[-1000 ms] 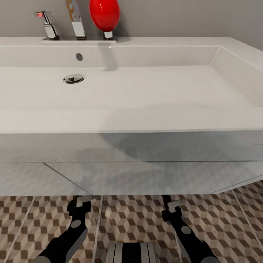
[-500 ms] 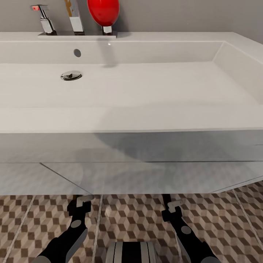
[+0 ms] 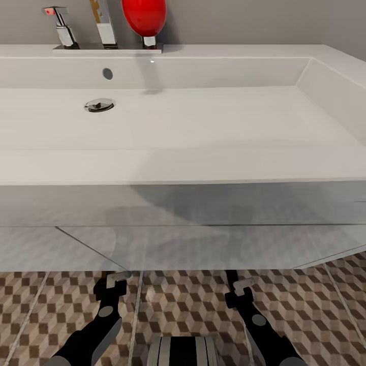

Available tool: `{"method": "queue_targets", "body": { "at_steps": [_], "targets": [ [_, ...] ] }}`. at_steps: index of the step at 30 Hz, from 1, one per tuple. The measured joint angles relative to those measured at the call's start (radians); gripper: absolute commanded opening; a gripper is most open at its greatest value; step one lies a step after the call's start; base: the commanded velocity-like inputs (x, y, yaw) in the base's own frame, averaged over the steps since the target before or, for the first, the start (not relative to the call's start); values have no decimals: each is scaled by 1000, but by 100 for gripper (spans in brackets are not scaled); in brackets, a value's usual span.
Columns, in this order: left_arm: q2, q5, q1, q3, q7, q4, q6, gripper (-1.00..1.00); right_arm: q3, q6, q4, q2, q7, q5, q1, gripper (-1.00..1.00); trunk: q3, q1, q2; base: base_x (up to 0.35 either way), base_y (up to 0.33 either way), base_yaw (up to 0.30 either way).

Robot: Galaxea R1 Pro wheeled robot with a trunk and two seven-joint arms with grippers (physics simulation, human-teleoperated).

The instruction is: Take the four mousetraps from the cabinet in the bathroom and place them on the bathroom floor. Make sure all four end up on the same floor surface, and ensure that at least two of them are either under or directly next to the same bathroom sink.

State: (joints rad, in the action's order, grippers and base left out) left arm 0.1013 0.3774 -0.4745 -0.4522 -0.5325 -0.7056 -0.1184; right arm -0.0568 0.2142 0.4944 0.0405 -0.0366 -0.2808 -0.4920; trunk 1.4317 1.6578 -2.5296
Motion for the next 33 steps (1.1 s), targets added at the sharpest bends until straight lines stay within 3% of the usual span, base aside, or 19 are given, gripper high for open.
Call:
{"method": "queue_targets", "body": {
  "at_steps": [21,25,33],
  "targets": [
    [0,0,0,0,0,0,0,-100,0,0,0,0,0,0,0,-100,0,0,0,0,0,0],
    [0,0,0,0,0,0,0,-100,0,0,0,0,0,0,0,-100,15,2,-1,0,0,0],
    [0,0,0,-1,1,0,0,-100,0,0,0,0,0,0,0,-100,15,2,-1,0,0,0]
  ]
}}
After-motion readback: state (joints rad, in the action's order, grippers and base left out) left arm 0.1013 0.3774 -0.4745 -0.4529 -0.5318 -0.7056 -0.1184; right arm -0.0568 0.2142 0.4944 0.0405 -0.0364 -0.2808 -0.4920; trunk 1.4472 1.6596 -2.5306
